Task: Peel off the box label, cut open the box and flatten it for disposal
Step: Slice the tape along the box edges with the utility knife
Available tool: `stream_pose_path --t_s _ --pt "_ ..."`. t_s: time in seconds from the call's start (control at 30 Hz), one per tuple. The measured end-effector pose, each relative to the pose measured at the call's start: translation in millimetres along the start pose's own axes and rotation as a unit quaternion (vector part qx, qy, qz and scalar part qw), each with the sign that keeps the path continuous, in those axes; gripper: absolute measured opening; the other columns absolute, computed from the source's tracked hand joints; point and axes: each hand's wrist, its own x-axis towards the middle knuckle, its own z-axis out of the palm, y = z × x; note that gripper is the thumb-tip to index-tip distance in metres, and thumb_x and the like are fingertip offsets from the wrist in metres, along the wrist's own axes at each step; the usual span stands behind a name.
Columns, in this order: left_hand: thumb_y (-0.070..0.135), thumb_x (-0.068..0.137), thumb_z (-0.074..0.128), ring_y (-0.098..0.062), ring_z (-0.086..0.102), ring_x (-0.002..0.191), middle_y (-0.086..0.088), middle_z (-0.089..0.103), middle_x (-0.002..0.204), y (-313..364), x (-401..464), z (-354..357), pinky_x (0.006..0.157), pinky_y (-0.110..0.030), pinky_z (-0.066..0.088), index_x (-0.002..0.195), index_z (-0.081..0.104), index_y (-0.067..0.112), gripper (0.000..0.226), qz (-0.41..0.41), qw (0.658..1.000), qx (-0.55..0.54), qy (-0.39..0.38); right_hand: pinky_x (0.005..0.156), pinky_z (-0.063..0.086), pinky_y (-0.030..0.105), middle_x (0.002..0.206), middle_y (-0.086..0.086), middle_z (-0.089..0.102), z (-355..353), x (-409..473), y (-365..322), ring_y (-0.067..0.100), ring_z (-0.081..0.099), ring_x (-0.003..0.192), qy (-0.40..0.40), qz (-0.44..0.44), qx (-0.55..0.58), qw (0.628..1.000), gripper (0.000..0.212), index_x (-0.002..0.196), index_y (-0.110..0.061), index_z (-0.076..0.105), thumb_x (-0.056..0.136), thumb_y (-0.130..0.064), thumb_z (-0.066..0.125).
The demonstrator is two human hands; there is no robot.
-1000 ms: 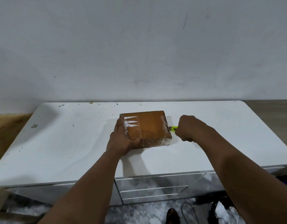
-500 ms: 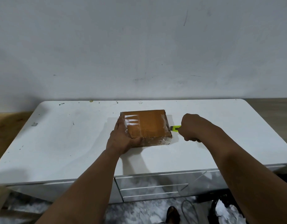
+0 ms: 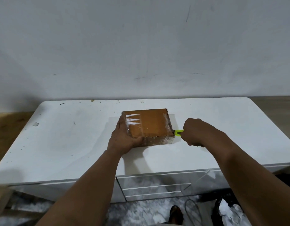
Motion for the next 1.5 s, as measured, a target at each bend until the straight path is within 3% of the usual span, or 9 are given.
stream_pose_path --t_s 0.33,0.43,0.57,0.77,0.87,0.97,1.1,1.33,1.5 --pt "0.079 0.052 0.077 -0.02 0.035 0.148 0.011 0.021 0.167 0 -1 0 0.115 -0.049 0.039 0.158 -0.003 0.041 0.138 0.002 1.0 0.005 0.008 0.044 0.03 0.023 0.063 0.007 0.048 0 -1 2 0.02 0.04 0.045 -0.007 -0.005 -0.016 1.0 0.018 0.066 -0.011 0.043 0.08 -0.001 0.047" --pt "0.08 0.052 0.076 -0.021 0.034 0.149 0.011 0.019 0.167 1 0 -1 0.116 -0.049 0.038 0.158 -0.005 0.041 0.14 0.01 1.0 0.003 0.002 0.046 0.034 0.023 0.065 0.009 0.061 -4 -1 11 0.021 0.043 0.043 -0.007 -0.008 -0.004 1.0 0.013 0.066 -0.009 0.049 0.077 -0.002 0.05" --pt "0.078 0.052 0.078 -0.022 0.038 0.147 0.012 0.021 0.167 0 0 -1 0.116 -0.048 0.039 0.158 -0.004 0.041 0.139 0.011 1.0 0.001 0.001 0.051 0.046 0.027 0.078 0.016 0.074 -3 -4 28 0.025 0.054 0.046 -0.013 -0.008 0.099 0.995 0.014 0.088 -0.005 0.062 0.083 -0.009 0.049" --pt "0.079 0.051 0.081 -0.019 0.041 0.144 0.014 0.027 0.163 -1 0 -3 0.112 -0.047 0.043 0.158 0.0 0.041 0.14 0.022 0.999 -0.021 -0.012 0.055 0.06 0.046 0.082 0.008 0.069 50 -12 57 0.031 0.07 0.061 0.058 -0.057 0.211 0.974 0.005 0.096 -0.026 0.05 0.094 -0.026 0.045" --pt "0.078 0.052 0.081 -0.019 0.038 0.146 0.013 0.024 0.165 -1 1 -3 0.115 -0.046 0.041 0.159 -0.001 0.04 0.14 0.022 0.999 -0.02 -0.022 0.063 0.056 0.046 0.083 0.004 0.068 80 -12 67 0.027 0.064 0.065 0.083 -0.065 0.196 0.975 0.009 0.105 -0.029 0.043 0.097 -0.03 0.043" --pt "0.085 0.049 0.078 -0.02 0.035 0.148 0.012 0.022 0.166 -3 3 -2 0.116 -0.049 0.04 0.159 -0.002 0.04 0.143 0.02 0.999 -0.012 -0.022 0.051 0.041 0.033 0.067 0.001 0.058 98 -19 68 0.02 0.055 0.056 0.098 -0.083 0.205 0.97 0.015 0.114 -0.023 0.042 0.1 -0.027 0.043" --pt "0.082 0.051 0.079 -0.018 0.034 0.147 0.011 0.023 0.166 -1 3 -3 0.116 -0.047 0.039 0.159 0.0 0.037 0.141 0.035 0.999 -0.013 -0.029 0.047 0.027 0.03 0.061 0.0 0.05 111 -21 68 0.02 0.048 0.052 0.114 -0.088 0.205 0.968 0.017 0.116 -0.019 0.042 0.1 -0.025 0.043" --pt "0.085 0.049 0.079 -0.019 0.038 0.146 0.014 0.024 0.165 -5 7 -5 0.114 -0.049 0.043 0.158 -0.002 0.041 0.143 0.035 0.998 -0.013 -0.043 0.052 0.031 0.033 0.065 -0.001 0.051 120 -21 65 0.021 0.05 0.056 0.123 -0.078 0.206 0.968 0.023 0.123 -0.019 0.043 0.101 -0.025 0.041" --pt "0.081 0.049 0.083 -0.018 0.047 0.14 0.017 0.036 0.157 -6 11 -4 0.108 -0.05 0.049 0.156 0.008 0.045 0.135 0.047 0.997 -0.033 -0.047 0.06 0.045 0.037 0.073 0.004 0.055 124 -26 60 0.03 0.058 0.067 0.131 -0.079 0.178 0.972 0.028 0.128 -0.017 0.043 0.101 -0.024 0.04"
